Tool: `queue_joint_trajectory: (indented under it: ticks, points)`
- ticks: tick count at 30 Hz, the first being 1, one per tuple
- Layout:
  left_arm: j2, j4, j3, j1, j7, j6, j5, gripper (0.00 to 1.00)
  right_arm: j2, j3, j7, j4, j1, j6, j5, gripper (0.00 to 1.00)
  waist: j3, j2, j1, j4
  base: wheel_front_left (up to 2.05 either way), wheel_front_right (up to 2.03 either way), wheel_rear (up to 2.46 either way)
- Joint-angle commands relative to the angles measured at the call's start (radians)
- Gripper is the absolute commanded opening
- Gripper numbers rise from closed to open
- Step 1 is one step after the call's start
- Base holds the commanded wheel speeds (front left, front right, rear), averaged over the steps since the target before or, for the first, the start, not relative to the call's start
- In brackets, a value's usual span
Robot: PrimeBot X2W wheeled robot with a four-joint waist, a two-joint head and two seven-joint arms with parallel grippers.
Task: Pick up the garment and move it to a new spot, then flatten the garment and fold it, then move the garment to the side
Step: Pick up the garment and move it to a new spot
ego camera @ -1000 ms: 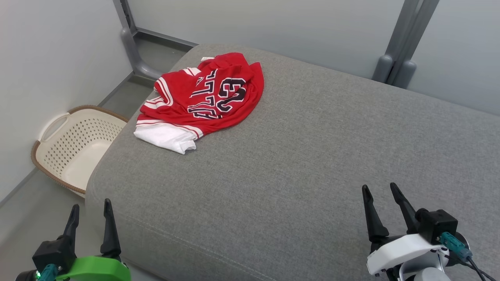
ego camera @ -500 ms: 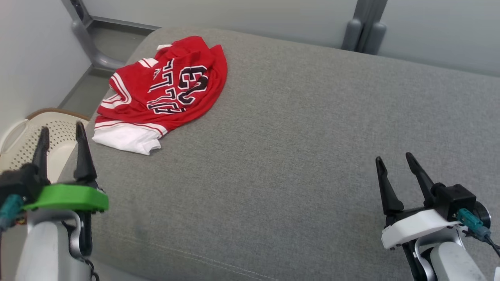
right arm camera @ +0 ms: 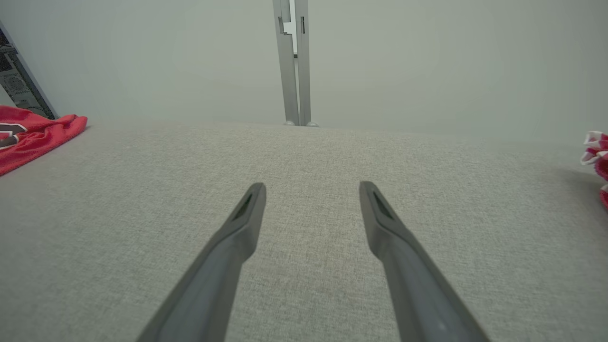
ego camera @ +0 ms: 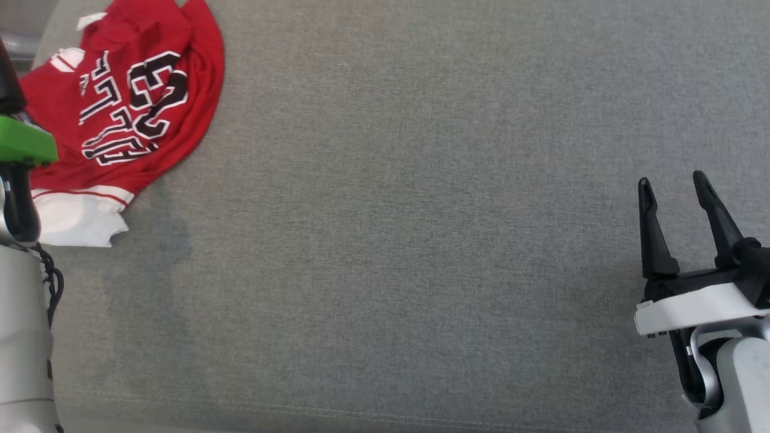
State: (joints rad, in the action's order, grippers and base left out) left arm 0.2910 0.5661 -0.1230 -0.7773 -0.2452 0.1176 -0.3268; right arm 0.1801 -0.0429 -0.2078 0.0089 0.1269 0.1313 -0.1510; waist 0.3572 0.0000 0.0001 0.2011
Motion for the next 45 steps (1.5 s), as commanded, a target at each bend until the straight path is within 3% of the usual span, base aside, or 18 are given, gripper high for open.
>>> queue_joint_trajectory:
  ticks: [1, 10, 23, 24, 25, 37, 45]
  points:
    - [0.015, 0.029, 0.005, -0.037, 0.010, 0.005, -0.016, 1.00, 0.004, -0.008, 0.006, -0.022, 0.016, -0.001, 0.013, 1.00, 0.140, 0.0000, -0.0001, -0.122, 0.00, 0.00, 0.00]
    - [0.086, 0.285, 0.036, -0.182, 0.103, 0.013, -0.085, 1.00, 0.015, -0.048, 0.057, -0.152, 0.021, -0.001, 0.035, 1.00, 0.224, 0.0000, -0.0001, -0.141, 0.00, 0.00, 0.00]
    - [0.074, 0.516, 0.129, -0.186, 0.300, 0.014, -0.231, 1.00, 0.018, -0.041, 0.097, -0.208, 0.021, -0.001, 0.048, 1.00, 0.234, 0.0000, -0.0001, -0.133, 0.00, 0.00, 0.00]
    - [0.075, 0.521, 0.137, -0.182, 0.307, 0.014, -0.245, 0.46, 0.017, -0.040, 0.099, -0.210, 0.020, -0.001, 0.049, 1.00, 0.231, 0.0000, -0.0001, -0.133, 0.00, 0.00, 0.00]
    - [0.077, 0.522, 0.144, -0.180, 0.307, 0.014, -0.252, 0.00, 0.016, -0.040, 0.098, -0.210, 0.018, -0.001, 0.050, 1.00, 0.229, 0.0000, -0.0001, -0.133, 0.00, 0.00, 0.00]
    - [0.147, 0.515, 0.205, -0.179, 0.130, 0.014, -0.255, 0.00, -0.016, 0.002, 0.054, -0.106, 0.003, -0.001, 0.027, 1.00, 0.082, 0.0000, -0.0001, -0.149, 0.00, 0.00, 0.00]
    - [0.180, 0.418, 0.278, -0.216, 0.048, 0.014, -0.229, 0.00, -0.050, 0.028, 0.008, 0.001, -0.015, -0.001, 0.001, 1.00, -0.050, 0.0000, -0.0001, -0.174, 0.00, 0.00, 0.00]
